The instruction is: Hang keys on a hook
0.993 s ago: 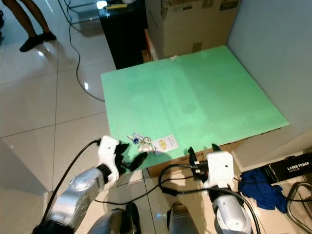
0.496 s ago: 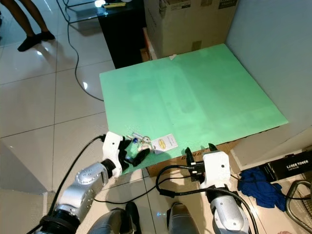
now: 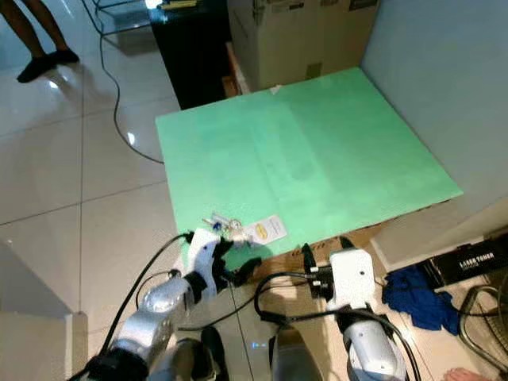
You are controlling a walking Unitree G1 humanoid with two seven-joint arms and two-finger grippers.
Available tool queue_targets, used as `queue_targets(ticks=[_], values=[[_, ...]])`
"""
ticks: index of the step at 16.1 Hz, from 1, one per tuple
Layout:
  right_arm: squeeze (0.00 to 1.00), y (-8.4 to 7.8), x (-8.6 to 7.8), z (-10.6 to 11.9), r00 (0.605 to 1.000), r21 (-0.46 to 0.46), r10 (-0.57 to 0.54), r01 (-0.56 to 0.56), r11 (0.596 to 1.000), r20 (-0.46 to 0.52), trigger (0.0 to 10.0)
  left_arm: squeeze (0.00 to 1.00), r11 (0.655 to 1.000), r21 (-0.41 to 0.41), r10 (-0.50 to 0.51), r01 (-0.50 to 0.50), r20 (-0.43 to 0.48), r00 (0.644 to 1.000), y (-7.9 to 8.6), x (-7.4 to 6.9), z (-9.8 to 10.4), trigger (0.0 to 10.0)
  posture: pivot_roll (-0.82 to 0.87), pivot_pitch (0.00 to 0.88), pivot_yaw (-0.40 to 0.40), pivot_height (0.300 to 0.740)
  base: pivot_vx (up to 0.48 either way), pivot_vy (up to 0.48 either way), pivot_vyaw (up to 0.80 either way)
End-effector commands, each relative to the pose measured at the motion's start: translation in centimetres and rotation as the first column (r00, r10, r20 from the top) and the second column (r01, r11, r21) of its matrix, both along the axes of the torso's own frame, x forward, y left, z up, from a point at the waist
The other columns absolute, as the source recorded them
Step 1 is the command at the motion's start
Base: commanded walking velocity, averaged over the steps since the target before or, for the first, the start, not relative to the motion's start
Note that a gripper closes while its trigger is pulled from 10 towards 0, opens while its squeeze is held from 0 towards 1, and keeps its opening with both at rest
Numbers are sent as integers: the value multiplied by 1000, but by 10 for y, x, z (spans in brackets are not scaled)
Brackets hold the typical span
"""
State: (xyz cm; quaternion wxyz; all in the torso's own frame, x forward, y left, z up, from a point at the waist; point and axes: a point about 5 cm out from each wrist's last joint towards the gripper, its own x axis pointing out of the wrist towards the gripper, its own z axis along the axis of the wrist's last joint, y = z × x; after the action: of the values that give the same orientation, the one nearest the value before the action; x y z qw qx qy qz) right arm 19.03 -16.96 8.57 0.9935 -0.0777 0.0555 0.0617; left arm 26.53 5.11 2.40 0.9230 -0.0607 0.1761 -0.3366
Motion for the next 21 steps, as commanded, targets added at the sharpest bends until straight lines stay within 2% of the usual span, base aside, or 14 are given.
queue_targets(ticks=[1,2,3,5,6,7,10,13,17,21], values=[[0,1,-2,-3,1000,0,7,-7,1000,-20,10000,0,999,32,4,-4,-8,1000,-2,-2,-6,10000,-399,272,90,740,0,0,0],[0,2,-2,-3,1000,0,8,-8,1000,-20,10000,0,999,41,9,-9,-5,1000,-3,-1,-7,10000,-399,272,90,740,0,0,0],[0,2,-3,-3,1000,-2,11,-11,1000,-22,10000,0,993,101,63,-64,17,998,-1,7,-8,10000,-412,279,85,740,0,0,0],[0,2,-6,-4,999,-7,13,-13,1000,-34,10000,0,951,275,124,-140,75,989,2,18,-13,10000,-416,287,77,740,0,0,0],[0,1,-8,-4,999,-12,16,-16,1000,-40,10000,0,939,314,128,-139,58,990,1,18,-18,1686,-427,294,73,740,0,0,0],[0,1,-9,-5,999,-16,15,-16,1000,-44,10000,0,933,333,133,-138,36,990,0,17,-22,0,-432,295,74,740,0,0,0],[0,0,-9,-6,999,-20,11,-12,1000,-48,10000,0,923,339,201,-181,-25,979,6,17,-29,0,-438,289,84,740,0,0,0],[0,1,-6,-7,999,-23,1,-2,1000,-45,10000,0,923,303,271,-236,-82,959,17,17,-33,0,-433,276,106,740,0,0,0],[0,3,-3,-10,999,-22,-10,9,1000,-42,10000,0,938,221,294,-266,-102,950,20,25,-26,0,-430,260,130,740,0,0,0],[0,5,-2,-12,999,-20,-18,18,1000,-41,10000,0,941,180,308,-285,-113,945,19,30,-21,0,-422,255,154,740,0,0,0]])
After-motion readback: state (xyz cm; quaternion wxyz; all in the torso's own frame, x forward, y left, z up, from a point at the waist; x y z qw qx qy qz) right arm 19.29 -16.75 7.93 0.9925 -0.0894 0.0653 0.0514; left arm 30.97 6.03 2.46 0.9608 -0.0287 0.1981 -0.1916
